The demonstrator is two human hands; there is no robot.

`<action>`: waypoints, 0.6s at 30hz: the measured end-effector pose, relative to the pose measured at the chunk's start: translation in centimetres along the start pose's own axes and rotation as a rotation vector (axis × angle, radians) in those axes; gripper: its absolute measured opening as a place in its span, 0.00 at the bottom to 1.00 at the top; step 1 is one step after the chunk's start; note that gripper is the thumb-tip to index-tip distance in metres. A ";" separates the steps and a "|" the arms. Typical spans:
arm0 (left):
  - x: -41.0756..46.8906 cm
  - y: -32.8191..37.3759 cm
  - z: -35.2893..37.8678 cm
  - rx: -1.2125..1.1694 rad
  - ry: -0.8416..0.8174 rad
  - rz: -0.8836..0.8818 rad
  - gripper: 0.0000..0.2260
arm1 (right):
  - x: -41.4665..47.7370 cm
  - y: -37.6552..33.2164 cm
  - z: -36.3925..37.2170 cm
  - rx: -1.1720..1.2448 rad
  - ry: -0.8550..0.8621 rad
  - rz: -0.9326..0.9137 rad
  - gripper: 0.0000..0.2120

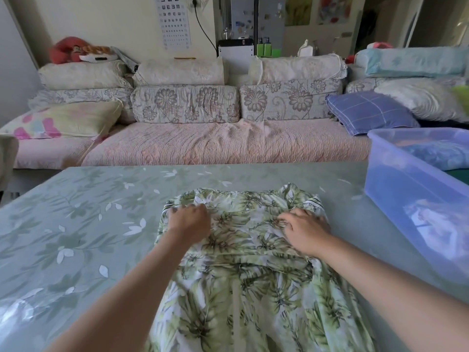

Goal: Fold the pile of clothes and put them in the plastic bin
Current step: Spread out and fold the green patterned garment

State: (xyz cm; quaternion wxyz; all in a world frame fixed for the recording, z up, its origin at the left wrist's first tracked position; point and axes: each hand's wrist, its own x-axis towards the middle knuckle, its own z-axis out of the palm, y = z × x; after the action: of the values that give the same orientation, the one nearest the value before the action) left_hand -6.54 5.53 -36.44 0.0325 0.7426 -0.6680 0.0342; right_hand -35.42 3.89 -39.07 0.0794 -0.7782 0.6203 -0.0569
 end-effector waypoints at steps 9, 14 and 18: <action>6.2 -3.1 3.3 0.075 -0.098 0.045 0.28 | 4.9 0.4 0.3 -0.058 0.026 0.192 0.31; 7.4 -2.8 3.3 -0.021 0.003 0.104 0.21 | 6.5 -0.2 -0.1 -0.116 0.070 0.171 0.33; 8.1 -2.0 3.1 -0.006 0.082 0.097 0.15 | 8.0 0.2 0.0 -0.060 0.114 0.097 0.24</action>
State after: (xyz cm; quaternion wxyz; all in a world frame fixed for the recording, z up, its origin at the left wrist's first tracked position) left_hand -3.69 -2.56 -38.81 0.0604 0.7073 -0.7014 0.0638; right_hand -33.84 -3.97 -39.19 0.0234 -0.7450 0.6620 -0.0785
